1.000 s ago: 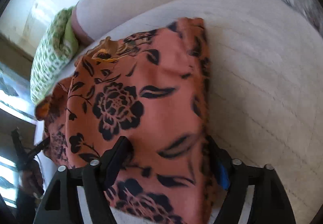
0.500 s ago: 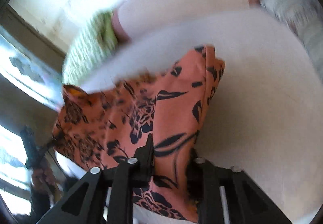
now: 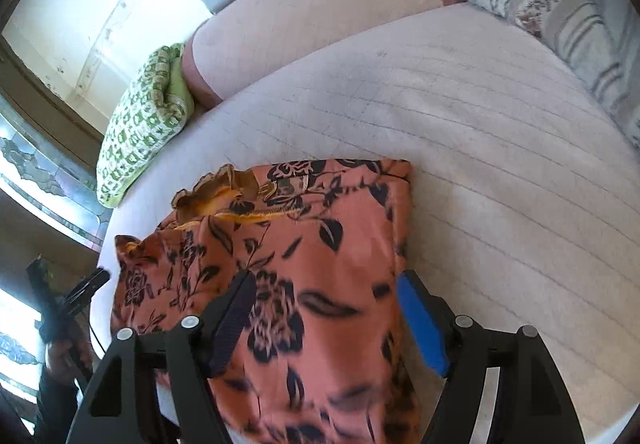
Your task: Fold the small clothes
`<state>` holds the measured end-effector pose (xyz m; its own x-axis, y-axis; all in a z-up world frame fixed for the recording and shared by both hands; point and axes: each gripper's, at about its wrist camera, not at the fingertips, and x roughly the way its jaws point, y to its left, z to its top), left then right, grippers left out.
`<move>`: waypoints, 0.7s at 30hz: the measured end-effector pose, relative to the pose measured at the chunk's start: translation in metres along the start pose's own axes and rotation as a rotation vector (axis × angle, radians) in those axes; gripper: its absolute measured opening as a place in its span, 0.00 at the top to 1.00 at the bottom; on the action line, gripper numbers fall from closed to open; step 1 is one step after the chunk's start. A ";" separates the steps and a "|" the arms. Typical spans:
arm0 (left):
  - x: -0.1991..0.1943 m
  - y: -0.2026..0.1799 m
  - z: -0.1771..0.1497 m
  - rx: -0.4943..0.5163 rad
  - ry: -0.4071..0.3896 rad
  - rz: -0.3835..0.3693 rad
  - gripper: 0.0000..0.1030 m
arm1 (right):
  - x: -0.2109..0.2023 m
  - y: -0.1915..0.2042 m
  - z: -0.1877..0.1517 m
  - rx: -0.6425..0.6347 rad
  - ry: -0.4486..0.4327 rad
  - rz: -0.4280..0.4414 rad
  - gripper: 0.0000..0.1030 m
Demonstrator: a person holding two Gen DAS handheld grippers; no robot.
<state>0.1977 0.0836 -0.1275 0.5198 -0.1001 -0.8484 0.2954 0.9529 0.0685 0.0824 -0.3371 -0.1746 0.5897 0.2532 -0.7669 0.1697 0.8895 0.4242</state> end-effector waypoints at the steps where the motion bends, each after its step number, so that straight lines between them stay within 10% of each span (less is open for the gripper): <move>1: 0.007 0.000 0.000 -0.008 0.031 -0.002 0.58 | -0.004 -0.001 -0.002 -0.014 0.005 -0.005 0.26; 2: 0.015 0.005 0.002 -0.048 0.059 -0.026 0.93 | 0.003 -0.001 0.002 -0.030 0.023 -0.018 0.26; 7: -0.029 0.023 -0.001 -0.180 -0.134 -0.025 0.96 | 0.019 0.012 0.017 -0.092 0.001 -0.093 0.27; 15: 0.009 0.029 -0.019 -0.213 -0.051 -0.041 0.95 | 0.037 -0.009 0.029 -0.095 0.039 -0.139 0.27; 16: 0.008 0.030 -0.019 -0.214 -0.054 -0.040 0.95 | 0.043 -0.011 0.028 -0.089 0.053 -0.151 0.30; 18: 0.004 0.029 -0.017 -0.205 -0.075 -0.036 0.95 | 0.046 -0.013 0.029 -0.072 0.052 -0.162 0.78; 21: -0.013 0.030 -0.017 -0.190 -0.124 -0.034 0.95 | 0.035 0.003 0.030 -0.139 0.025 -0.208 0.84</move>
<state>0.1867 0.1184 -0.1233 0.6100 -0.1568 -0.7768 0.1641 0.9840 -0.0697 0.1271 -0.3374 -0.1856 0.5337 0.0672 -0.8430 0.1743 0.9667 0.1874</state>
